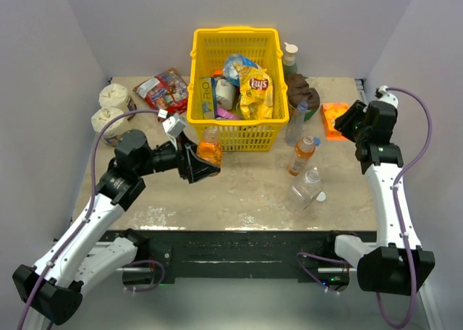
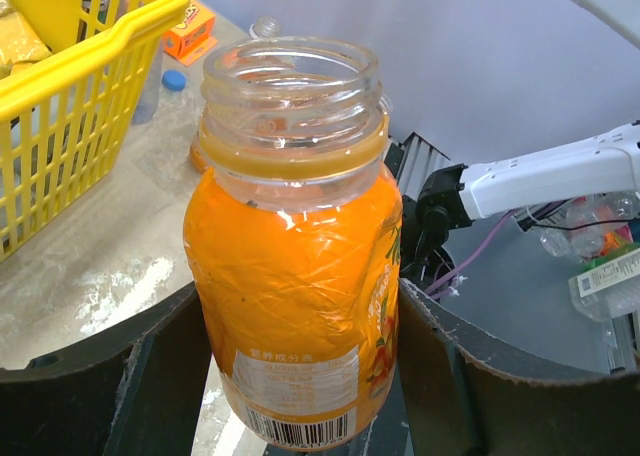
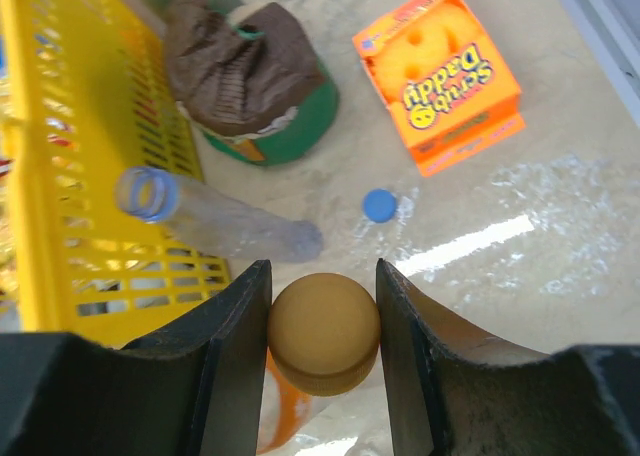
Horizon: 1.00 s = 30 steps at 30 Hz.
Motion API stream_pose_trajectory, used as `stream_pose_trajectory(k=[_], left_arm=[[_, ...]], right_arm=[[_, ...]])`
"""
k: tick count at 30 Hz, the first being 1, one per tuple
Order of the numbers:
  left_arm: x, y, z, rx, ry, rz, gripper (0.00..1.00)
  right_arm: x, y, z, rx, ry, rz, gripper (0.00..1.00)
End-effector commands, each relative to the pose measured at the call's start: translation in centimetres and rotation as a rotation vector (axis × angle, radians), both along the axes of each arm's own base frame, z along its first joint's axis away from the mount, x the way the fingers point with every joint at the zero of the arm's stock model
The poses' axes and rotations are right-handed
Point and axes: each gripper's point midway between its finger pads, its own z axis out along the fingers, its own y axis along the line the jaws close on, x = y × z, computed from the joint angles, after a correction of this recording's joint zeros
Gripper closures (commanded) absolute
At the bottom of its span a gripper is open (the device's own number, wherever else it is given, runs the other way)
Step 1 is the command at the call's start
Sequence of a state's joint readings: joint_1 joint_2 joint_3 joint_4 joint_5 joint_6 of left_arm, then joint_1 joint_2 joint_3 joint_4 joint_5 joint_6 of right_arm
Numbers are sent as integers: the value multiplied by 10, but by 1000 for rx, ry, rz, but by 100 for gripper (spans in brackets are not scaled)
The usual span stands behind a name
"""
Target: Unscrew the bottle caps
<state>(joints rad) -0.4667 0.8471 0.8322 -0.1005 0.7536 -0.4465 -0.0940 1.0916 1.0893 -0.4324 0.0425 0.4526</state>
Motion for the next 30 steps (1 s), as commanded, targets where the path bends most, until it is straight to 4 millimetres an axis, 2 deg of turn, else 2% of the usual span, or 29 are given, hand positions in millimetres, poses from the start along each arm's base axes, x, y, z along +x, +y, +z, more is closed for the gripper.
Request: stream_pose_trajectory(k=[1, 3, 4, 6, 7, 8, 14, 17, 22, 23, 30], left_arm=[[5, 3, 13, 5, -62, 19, 59], [8, 2, 8, 13, -54, 22, 59], [9, 2, 7, 15, -56, 23, 59], [12, 0, 4, 21, -49, 21, 59], [13, -1, 4, 18, -54, 18, 59], [15, -1, 5, 17, -55, 19, 59], [22, -8, 2, 10, -43, 2, 59], [23, -8, 2, 9, -40, 6, 59], [27, -7, -2, 11, -26, 29, 59], [27, -8, -2, 10, -23, 30, 59], [32, -8, -3, 11, -14, 42, 59]], right_arm=[[-2, -31, -2, -37, -51, -92, 84], [-8, -45, -26, -69, 4, -142, 84], [-10, -49, -33, -94, 24, -149, 84], [-16, -53, -63, -107, 94, -163, 84], [-17, -52, -74, -104, 112, -161, 83], [-22, -52, -93, -100, 153, -160, 83], [-30, -51, -156, -54, 262, -194, 83], [-32, -54, -176, -42, 306, -234, 84], [-27, -59, -193, -43, 318, -271, 83], [-28, -58, -201, -44, 337, -271, 83], [-17, -58, -204, -59, 332, -286, 80]])
